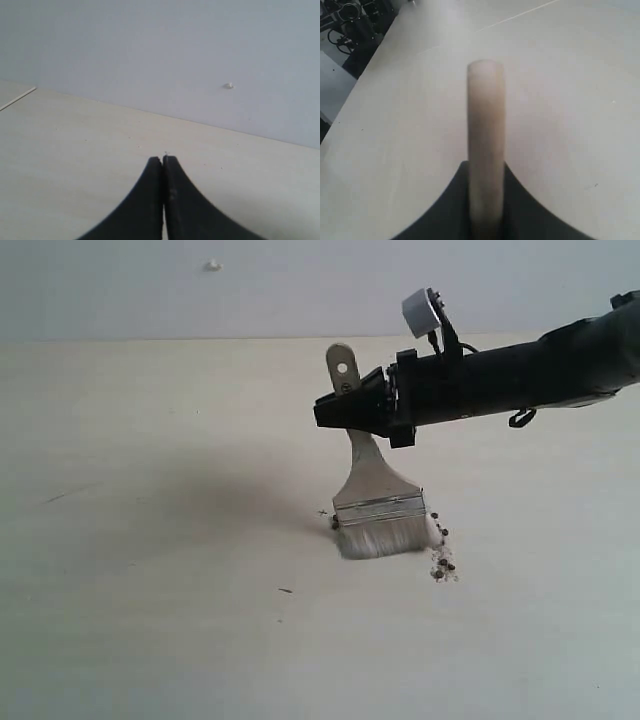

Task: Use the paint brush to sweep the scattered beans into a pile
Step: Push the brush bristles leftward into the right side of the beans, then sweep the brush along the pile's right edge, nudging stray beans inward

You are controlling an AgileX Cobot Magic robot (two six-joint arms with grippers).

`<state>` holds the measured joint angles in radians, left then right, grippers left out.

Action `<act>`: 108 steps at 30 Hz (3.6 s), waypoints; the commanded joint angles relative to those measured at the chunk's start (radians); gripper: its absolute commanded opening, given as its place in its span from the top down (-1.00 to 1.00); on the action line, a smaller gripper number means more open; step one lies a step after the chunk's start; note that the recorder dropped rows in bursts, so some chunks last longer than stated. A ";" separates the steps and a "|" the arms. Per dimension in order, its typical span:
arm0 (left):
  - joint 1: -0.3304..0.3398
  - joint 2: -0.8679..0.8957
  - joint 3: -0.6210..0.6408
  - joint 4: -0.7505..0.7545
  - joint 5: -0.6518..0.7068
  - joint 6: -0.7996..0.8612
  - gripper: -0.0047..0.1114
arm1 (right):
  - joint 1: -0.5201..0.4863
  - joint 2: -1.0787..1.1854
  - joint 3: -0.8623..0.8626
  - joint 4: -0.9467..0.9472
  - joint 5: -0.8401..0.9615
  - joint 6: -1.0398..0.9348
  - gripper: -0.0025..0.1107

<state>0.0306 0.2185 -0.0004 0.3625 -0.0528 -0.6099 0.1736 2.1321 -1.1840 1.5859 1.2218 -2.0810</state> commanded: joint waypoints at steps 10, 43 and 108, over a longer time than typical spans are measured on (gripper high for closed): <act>0.004 -0.006 0.000 -0.007 -0.004 0.005 0.92 | -0.001 -0.141 -0.018 -0.162 -0.001 0.244 0.96; 0.004 -0.006 0.000 -0.007 -0.004 0.005 0.92 | -0.002 -0.126 -0.010 -0.607 -0.173 0.485 0.96; 0.004 -0.006 0.000 -0.007 -0.004 0.005 0.92 | 0.001 -0.127 -0.010 -0.224 -0.164 0.266 0.96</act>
<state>0.0306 0.2185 -0.0004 0.3625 -0.0528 -0.6099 0.1736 2.0069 -1.1951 1.3160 1.0613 -1.7922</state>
